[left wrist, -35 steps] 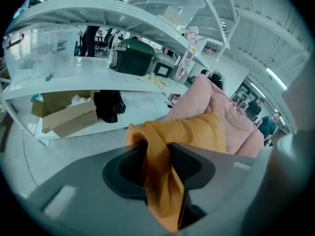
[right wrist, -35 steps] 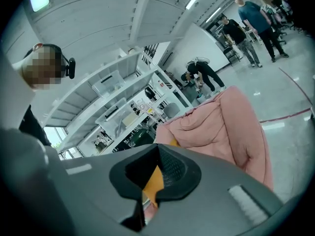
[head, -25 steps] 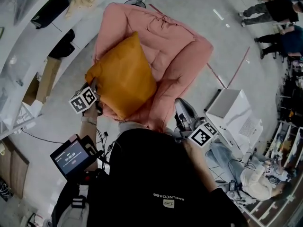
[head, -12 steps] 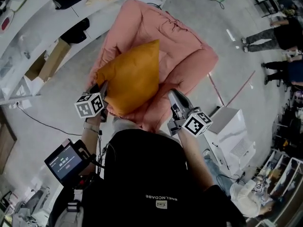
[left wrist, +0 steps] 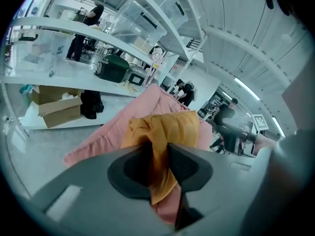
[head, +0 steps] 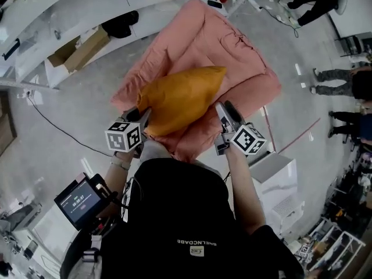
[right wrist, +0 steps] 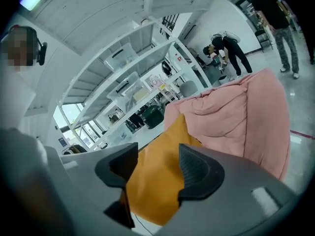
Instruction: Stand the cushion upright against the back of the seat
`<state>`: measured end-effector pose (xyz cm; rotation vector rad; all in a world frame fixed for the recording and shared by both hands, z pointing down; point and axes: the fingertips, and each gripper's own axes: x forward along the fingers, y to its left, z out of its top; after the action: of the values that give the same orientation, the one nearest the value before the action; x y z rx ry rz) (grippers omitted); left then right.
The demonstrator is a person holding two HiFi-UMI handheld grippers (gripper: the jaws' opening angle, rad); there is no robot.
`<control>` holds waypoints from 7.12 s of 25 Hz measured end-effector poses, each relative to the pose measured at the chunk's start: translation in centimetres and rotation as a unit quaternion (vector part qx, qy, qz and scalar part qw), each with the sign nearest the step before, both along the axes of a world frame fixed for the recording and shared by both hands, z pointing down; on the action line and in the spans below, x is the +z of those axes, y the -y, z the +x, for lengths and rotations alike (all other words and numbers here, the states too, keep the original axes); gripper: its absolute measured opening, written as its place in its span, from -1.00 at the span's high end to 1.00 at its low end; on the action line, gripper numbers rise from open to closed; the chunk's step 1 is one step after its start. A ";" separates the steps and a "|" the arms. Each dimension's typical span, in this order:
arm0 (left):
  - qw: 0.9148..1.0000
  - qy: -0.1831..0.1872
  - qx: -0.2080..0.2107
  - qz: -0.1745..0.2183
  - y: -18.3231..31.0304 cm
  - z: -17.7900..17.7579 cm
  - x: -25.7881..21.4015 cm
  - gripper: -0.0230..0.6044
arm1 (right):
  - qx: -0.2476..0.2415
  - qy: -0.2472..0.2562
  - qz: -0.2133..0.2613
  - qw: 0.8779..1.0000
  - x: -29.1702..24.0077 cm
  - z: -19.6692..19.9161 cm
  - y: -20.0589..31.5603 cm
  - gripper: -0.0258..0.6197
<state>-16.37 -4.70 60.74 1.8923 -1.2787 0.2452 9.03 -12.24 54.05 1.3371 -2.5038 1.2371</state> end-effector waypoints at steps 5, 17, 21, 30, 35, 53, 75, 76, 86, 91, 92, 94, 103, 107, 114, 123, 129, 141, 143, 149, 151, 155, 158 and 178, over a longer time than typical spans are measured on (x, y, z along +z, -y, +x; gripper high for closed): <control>1.000 -0.008 0.006 -0.005 -1.1 0.2 0.6 0.56 | -0.014 -0.028 -0.022 0.999 3.2 -1.3 2.5 -0.18; 0.999 -0.031 0.027 -0.007 -4.6 2.2 1.3 0.57 | -0.039 -0.022 -0.052 0.998 7.5 -1.9 3.4 -0.22; 0.999 -0.031 0.026 -0.005 -7.2 2.8 0.4 0.58 | -0.056 0.002 -0.052 0.997 6.9 -1.2 0.5 0.15; 0.999 -0.026 0.032 0.013 -7.5 4.3 -1.9 0.62 | -0.034 0.033 -0.063 0.997 5.2 0.5 -1.7 0.59; 0.998 -0.022 0.037 0.042 -7.6 3.8 -5.2 0.63 | -0.003 0.060 -0.046 0.997 2.3 1.6 -4.2 0.61; 0.975 -0.026 0.131 0.179 6.7 4.5 -17.0 0.64 | 0.137 0.151 0.008 0.979 -8.4 5.2 -3.9 0.62; 0.945 -0.073 0.245 0.204 25.8 11.1 -20.1 0.65 | 0.271 0.139 0.034 0.952 -12.2 9.7 4.4 0.63; 0.944 -0.075 0.248 0.206 26.7 11.5 -20.2 0.65 | 0.270 0.132 0.038 0.953 -12.5 9.9 5.0 0.63; 0.942 -0.030 0.269 0.200 34.4 14.1 -17.2 0.63 | 0.292 0.085 0.011 0.953 -10.2 12.2 12.3 0.63; 0.943 0.013 0.278 0.185 36.7 15.4 -13.7 0.63 | 0.286 -0.013 -0.003 0.958 -6.8 13.5 15.1 0.62; 0.943 0.017 0.277 0.183 37.2 15.7 -13.0 0.63 | 0.283 -0.026 -0.003 0.959 -6.2 13.8 15.6 0.62; 0.944 0.018 0.274 0.183 38.0 16.0 -12.2 0.64 | 0.278 -0.044 -0.002 0.960 -5.4 14.0 16.5 0.62; 0.947 0.040 0.272 0.166 39.7 18.3 -9.1 0.66 | 0.290 -0.050 -0.041 0.955 -1.9 15.5 18.6 0.60; 0.950 0.035 0.264 0.160 40.1 18.3 -7.2 0.67 | 0.291 -0.066 -0.044 0.953 -0.1 15.4 19.1 0.60; 0.950 0.039 0.266 0.157 40.2 19.3 -3.9 0.67 | 0.297 -0.064 -0.046 0.952 3.7 15.9 19.7 0.61; 0.951 0.020 0.270 0.147 39.3 18.7 -0.9 0.67 | 0.311 -0.033 -0.025 0.949 6.3 14.7 18.6 0.61; 0.948 0.041 0.283 0.137 38.4 19.6 1.5 0.67 | 0.310 0.002 -0.039 0.950 8.5 15.1 17.6 0.61; 0.948 0.054 0.299 0.093 36.4 19.4 5.6 0.67 | 0.317 0.000 -0.081 0.945 12.4 14.5 15.3 0.62; 0.948 0.054 0.301 0.087 36.2 19.3 6.0 0.67 | 0.314 0.003 -0.085 0.945 12.7 14.4 15.1 0.62; 0.948 0.058 0.303 0.077 35.8 19.1 6.7 0.67 | 0.315 0.000 -0.091 0.945 13.2 14.2 14.5 0.61; 0.948 0.053 0.304 0.075 35.7 19.1 6.7 0.67 | 0.314 0.003 -0.091 0.945 13.2 14.3 14.3 0.61; 0.952 0.041 0.295 0.069 36.0 18.7 6.0 0.67 | 0.317 0.038 -0.090 0.943 12.2 14.5 14.5 0.60; 0.958 0.018 0.276 0.072 36.2 18.3 4.1 0.67 | 0.331 0.069 -0.069 0.938 10.0 15.1 14.3 0.60; 0.978 -0.146 0.125 0.081 38.3 14.9 -6.9 0.57 | 0.387 0.083 0.001 0.918 1.5 18.6 12.8 0.67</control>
<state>-1.46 -43.05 53.86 2.1376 -0.8868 -0.0125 27.64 -25.02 55.59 2.4484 -2.0903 1.4865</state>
